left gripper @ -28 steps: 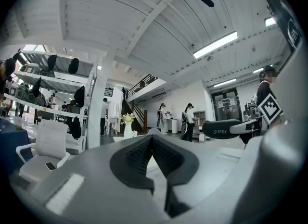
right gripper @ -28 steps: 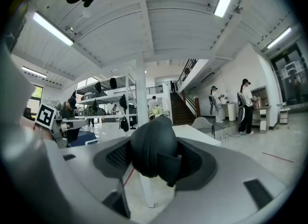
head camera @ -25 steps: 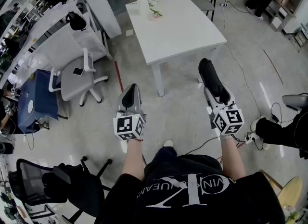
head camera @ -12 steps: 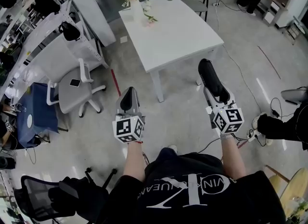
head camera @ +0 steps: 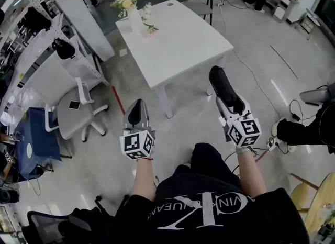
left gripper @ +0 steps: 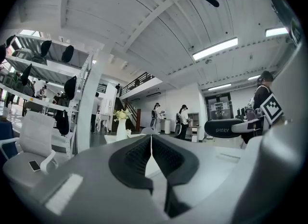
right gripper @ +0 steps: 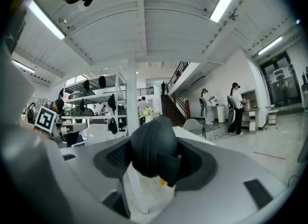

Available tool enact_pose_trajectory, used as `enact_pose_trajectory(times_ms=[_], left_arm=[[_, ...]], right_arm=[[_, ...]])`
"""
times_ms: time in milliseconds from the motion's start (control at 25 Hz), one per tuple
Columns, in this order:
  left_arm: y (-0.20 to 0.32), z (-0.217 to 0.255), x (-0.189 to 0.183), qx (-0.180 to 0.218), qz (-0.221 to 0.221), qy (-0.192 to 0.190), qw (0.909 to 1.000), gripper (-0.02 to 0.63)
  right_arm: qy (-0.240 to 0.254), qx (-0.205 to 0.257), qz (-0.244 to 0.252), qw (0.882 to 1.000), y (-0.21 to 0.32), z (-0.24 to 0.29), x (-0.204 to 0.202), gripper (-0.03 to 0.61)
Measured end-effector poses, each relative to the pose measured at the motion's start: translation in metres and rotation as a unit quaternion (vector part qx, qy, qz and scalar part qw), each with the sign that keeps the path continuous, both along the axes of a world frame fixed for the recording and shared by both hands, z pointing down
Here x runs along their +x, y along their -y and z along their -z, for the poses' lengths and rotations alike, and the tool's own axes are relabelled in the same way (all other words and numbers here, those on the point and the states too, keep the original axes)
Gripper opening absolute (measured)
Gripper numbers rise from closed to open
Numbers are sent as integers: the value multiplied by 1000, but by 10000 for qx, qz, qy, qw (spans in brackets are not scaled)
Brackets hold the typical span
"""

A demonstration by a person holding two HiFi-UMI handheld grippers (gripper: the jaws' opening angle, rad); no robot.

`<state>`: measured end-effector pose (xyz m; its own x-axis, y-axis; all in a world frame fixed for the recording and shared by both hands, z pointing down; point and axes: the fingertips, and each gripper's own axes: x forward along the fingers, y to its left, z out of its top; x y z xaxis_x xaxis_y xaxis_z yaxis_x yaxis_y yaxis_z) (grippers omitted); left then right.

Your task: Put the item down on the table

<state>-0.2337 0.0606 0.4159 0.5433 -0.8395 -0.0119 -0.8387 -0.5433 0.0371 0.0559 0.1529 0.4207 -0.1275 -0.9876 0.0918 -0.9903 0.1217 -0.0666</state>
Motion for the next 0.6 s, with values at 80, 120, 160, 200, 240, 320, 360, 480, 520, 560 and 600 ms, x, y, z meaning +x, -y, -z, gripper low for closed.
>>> enact_pose_trajectory(times_ms=[80,120,160,200,240,320,360,480,520,560,600], left_arm=[[6,1,8,4,-33,19,10000,9],[11,0,11,-4,-29,28,10000,9],[17,-1,14,-15,-13,43,10000,9],[24,-2,16,-30,12,65,10000,9],[32,-4,19,-55,45,90,9999,9],[47,-9,24,-127,127,120,9998,9],[55,-10,27,-158,165,122,9997,9],[81,-9,42,-161,253,81,9995,9],[90,-9,47,-155,274,52,9995,9],[100,-10,53,-160,295,32,9994,9],[109,-12,58,-178,320,27,9993,9]], right_arm=[[3,29,32,10000,10,2,6,265],[-3,36,61,10000,18,1,10,265],[-3,43,91,9999,27,0,13,265],[13,48,120,9999,37,0,16,265],[40,44,150,9999,47,-2,19,265],[72,-5,235,9997,67,-5,25,265],[63,-38,293,9995,77,-6,28,265],[21,-128,458,9989,108,-9,40,265],[20,-162,496,9986,119,-11,45,265],[24,-196,528,9984,130,-13,50,265],[28,-228,559,9982,140,-16,54,265]])
